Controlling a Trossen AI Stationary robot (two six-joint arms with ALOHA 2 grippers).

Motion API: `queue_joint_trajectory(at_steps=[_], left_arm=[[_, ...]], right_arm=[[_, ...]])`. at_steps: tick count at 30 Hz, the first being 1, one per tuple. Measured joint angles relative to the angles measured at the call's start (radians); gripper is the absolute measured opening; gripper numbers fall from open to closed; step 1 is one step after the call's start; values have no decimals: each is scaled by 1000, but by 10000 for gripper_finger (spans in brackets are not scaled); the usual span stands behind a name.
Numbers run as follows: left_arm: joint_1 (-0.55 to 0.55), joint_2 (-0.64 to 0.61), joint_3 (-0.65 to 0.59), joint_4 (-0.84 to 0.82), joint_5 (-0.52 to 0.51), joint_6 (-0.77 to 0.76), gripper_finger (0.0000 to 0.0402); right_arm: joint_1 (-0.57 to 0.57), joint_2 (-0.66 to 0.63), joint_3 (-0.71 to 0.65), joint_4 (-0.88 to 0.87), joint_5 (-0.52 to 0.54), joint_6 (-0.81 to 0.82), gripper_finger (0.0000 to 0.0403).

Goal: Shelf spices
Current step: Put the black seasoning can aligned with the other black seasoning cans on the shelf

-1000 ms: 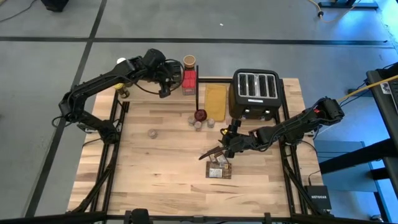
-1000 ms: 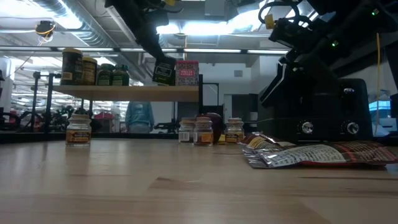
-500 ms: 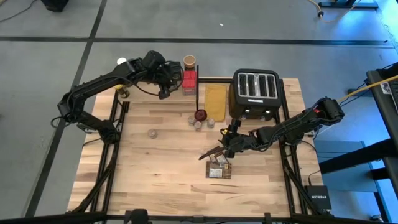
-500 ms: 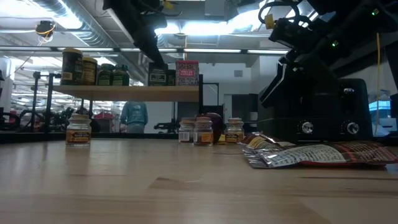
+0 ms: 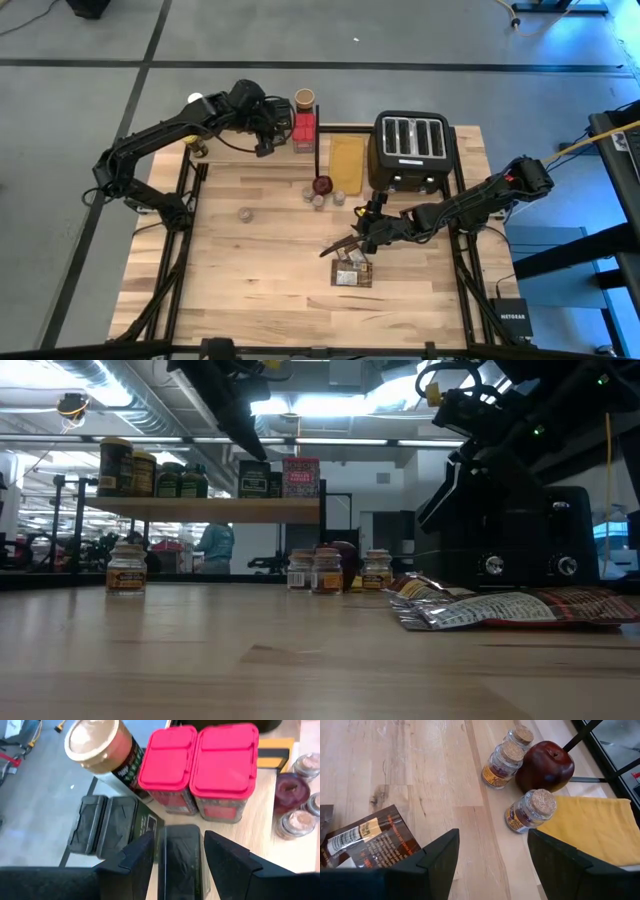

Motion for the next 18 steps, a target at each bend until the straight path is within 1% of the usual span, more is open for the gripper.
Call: queue_joint_trajectory(at_steps=[3,7,10,13,15,18], left_arm=[[-26,-22,10,-53,-33,-4,167],[-77,-93,45,-144,-100,-56,167],[-106,-166,44,-176,-105,-111,167],[-119,-222,44,-263,-106,-173,164],[-119,-243,31,-307,-109,-215,148],[-119,-269,-40,-303,-112,-237,94]], right_arm=[[0,0,0,0,0,0,241],[0,0,0,0,0,-1,241],[0,0,0,0,5,-6,241],[0,0,0,0,10,-7,241],[0,0,0,5,11,-7,241],[0,0,0,13,19,-13,241]])
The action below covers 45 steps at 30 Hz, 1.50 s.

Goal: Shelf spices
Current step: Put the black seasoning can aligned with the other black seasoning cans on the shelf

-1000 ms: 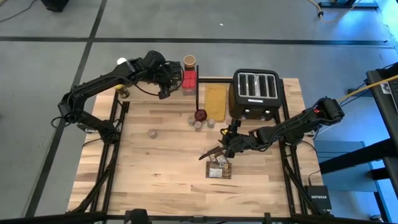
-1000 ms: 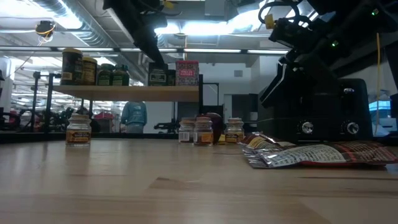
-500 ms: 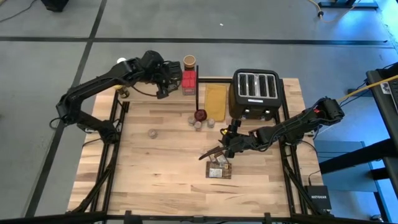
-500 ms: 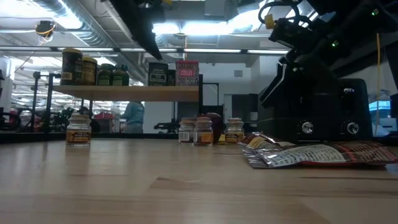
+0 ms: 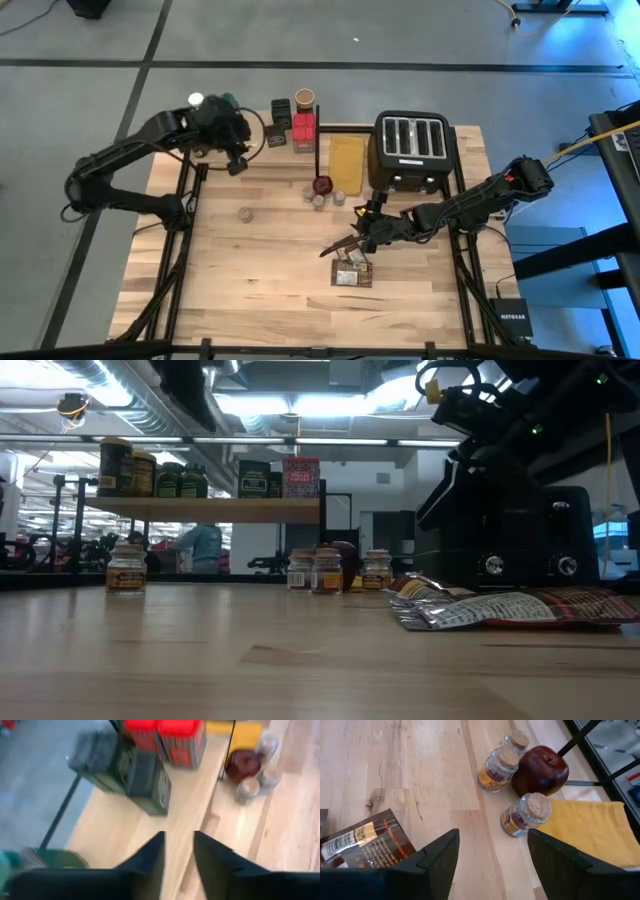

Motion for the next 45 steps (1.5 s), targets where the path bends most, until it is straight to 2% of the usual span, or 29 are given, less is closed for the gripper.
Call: queue_joint_trajectory(at_steps=[3,5,9,13,26,35,45], left_arm=[[1,-5,-85,42,-2,-9,28],[1,-1,-143,83,-10,-11,9],[9,23,-236,206,-61,-3,18],[27,53,-274,300,-66,5,10],[44,175,-277,431,-66,51,2],[81,180,-277,465,-75,74,7],[78,207,-279,513,-37,72,7]], right_arm=[[0,0,0,14,1,-20,241],[0,0,0,17,1,-21,241],[0,0,0,17,0,-23,241],[0,0,0,16,0,-23,241],[0,0,0,18,7,-40,241],[0,0,0,20,8,-40,241],[0,0,0,28,8,-40,241]])
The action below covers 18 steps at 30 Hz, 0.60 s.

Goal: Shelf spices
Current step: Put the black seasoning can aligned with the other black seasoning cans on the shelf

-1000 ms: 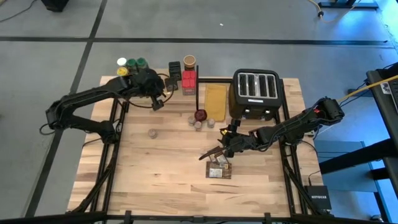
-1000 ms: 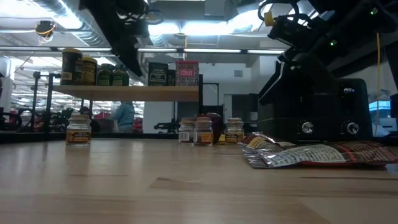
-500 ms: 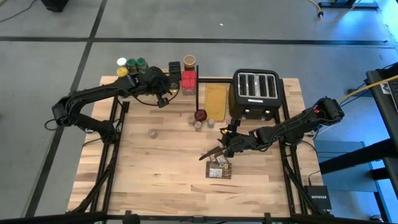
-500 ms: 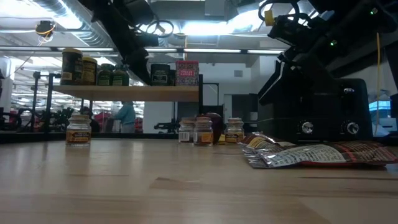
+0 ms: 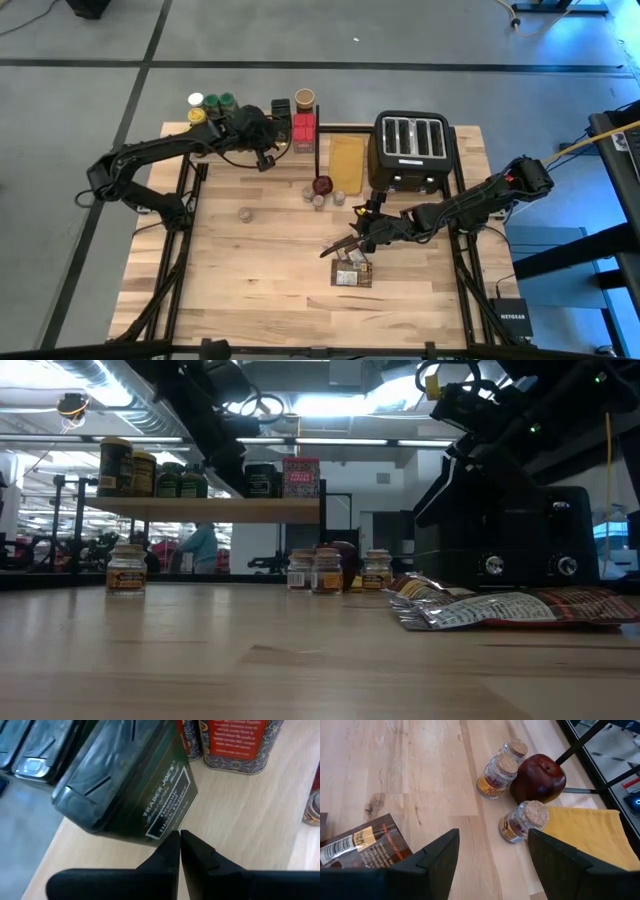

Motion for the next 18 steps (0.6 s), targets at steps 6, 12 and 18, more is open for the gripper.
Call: queue_joint_trajectory(at_steps=[6,12,18], left_arm=[[0,32,0,44,0,-5,8],[0,39,0,73,6,-17,8],[-1,39,0,92,14,-24,8]], right_arm=[[0,0,0,0,0,0,241],[0,0,0,0,0,0,241],[0,0,0,1,0,0,241]])
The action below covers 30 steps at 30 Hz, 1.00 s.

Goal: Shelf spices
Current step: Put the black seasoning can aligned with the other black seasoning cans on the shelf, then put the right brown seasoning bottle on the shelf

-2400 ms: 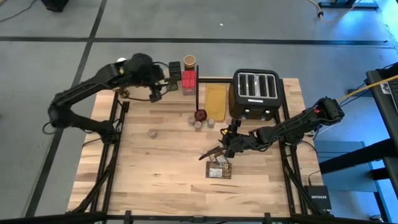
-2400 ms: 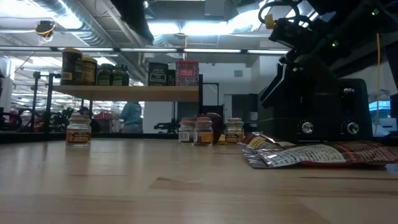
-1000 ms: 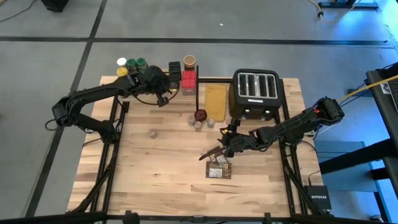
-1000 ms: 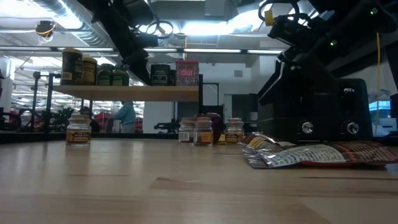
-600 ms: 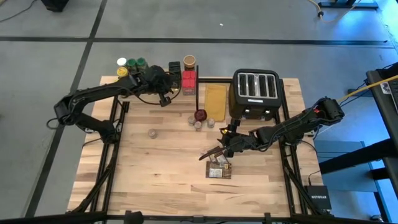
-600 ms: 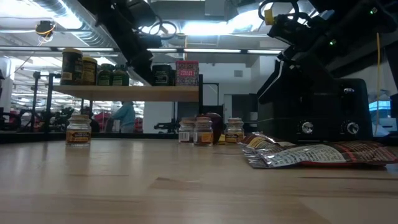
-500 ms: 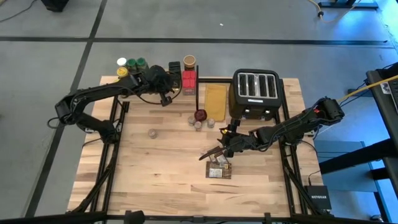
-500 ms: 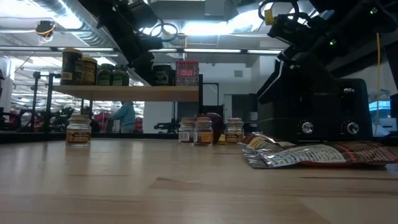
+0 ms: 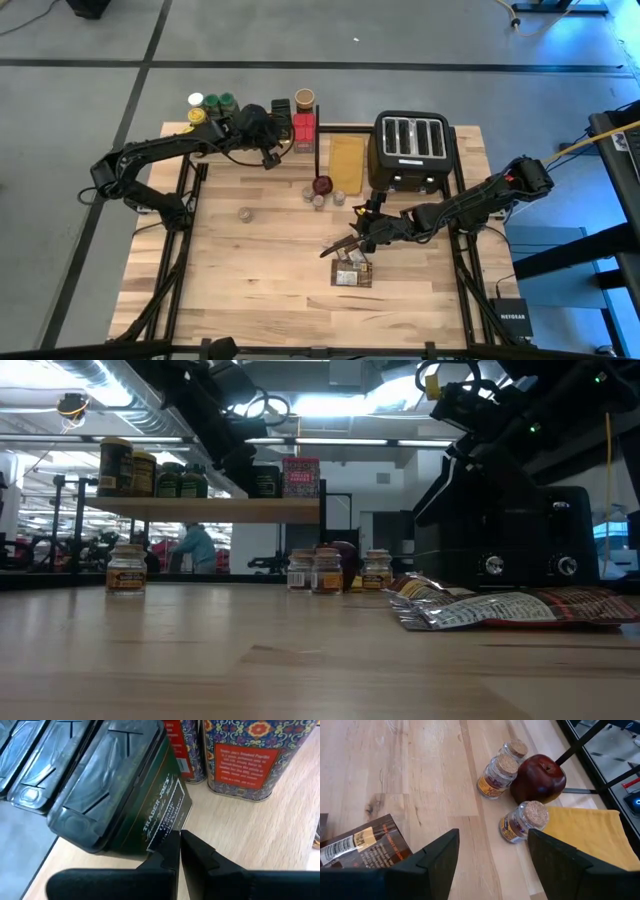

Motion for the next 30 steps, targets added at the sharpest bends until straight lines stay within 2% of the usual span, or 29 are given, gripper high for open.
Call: queue_joint_trajectory(at_steps=[13,22,25,30], left_arm=[[-27,-10,3,4,0,2,8],[-153,-205,15,-75,-4,-108,8],[-219,-262,-28,-3,-5,-137,8],[-326,-334,-192,234,-3,-154,8]], right_arm=[[0,0,0,3,0,2,241],[0,0,0,7,6,-2,241],[0,0,0,31,39,-25,241],[0,0,0,116,38,-62,241]])
